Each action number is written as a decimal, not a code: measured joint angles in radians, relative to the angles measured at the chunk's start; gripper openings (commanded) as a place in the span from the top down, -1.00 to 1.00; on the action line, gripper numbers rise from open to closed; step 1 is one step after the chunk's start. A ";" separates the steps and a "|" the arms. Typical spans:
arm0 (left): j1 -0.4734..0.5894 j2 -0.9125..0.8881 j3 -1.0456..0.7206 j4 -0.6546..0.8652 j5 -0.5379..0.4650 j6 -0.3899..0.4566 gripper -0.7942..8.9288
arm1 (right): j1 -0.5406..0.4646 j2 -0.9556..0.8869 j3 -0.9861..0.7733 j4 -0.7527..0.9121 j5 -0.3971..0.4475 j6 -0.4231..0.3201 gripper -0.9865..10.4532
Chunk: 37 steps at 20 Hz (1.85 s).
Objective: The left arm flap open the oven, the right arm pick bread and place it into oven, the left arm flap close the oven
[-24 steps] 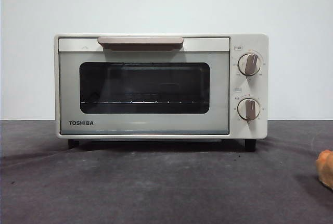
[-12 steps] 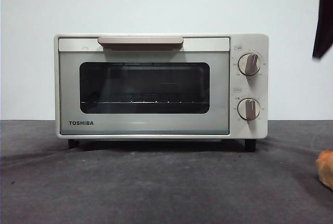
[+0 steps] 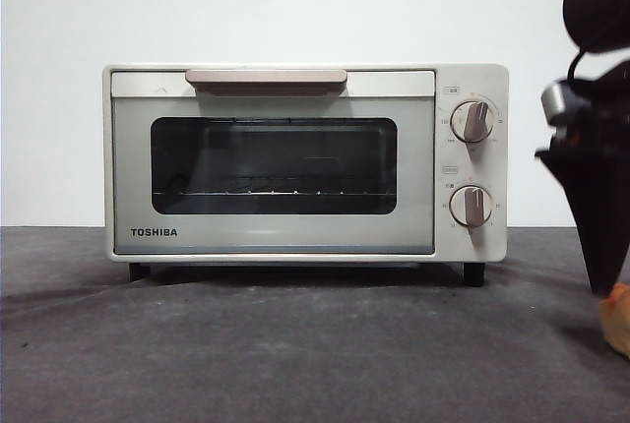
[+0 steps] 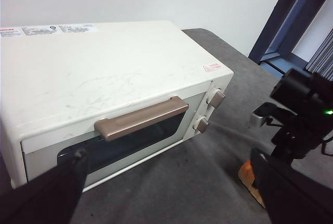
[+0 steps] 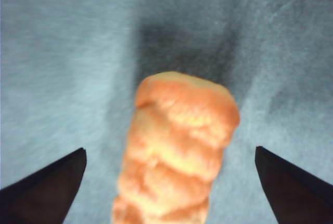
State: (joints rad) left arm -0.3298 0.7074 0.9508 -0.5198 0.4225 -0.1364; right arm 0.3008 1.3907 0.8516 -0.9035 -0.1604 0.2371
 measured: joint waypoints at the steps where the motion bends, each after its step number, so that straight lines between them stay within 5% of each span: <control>1: 0.000 0.000 0.000 0.000 0.000 0.000 -0.19 | 0.000 0.023 -0.007 0.010 0.002 0.001 -0.07; 9: 0.000 0.000 0.000 -0.039 0.000 0.000 -0.19 | 0.000 0.100 -0.015 0.073 0.000 0.003 0.49; 15: 0.000 0.038 0.000 -0.039 0.000 0.000 -0.17 | 0.000 0.061 -0.015 0.063 -0.074 0.003 0.56; 19: -0.003 0.115 0.000 -0.039 0.000 -0.005 0.16 | 0.000 -0.126 -0.015 0.003 -0.128 -0.001 0.56; 23: -0.031 0.240 0.067 -0.059 0.000 -0.008 0.76 | 0.000 -0.358 -0.015 -0.071 -0.128 -0.015 0.56; 26: -0.059 0.354 0.174 -0.084 0.000 -0.002 0.82 | 0.000 -0.528 -0.015 -0.087 -0.134 -0.024 0.56; 37: -0.126 0.767 0.446 -0.152 -0.061 0.296 0.82 | 0.000 -0.876 -0.015 -0.073 -0.205 -0.019 0.56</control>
State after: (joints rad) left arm -0.4561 1.4742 1.3968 -0.6716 0.3618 0.1596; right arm 0.3008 0.5144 0.8364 -0.9768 -0.3653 0.2180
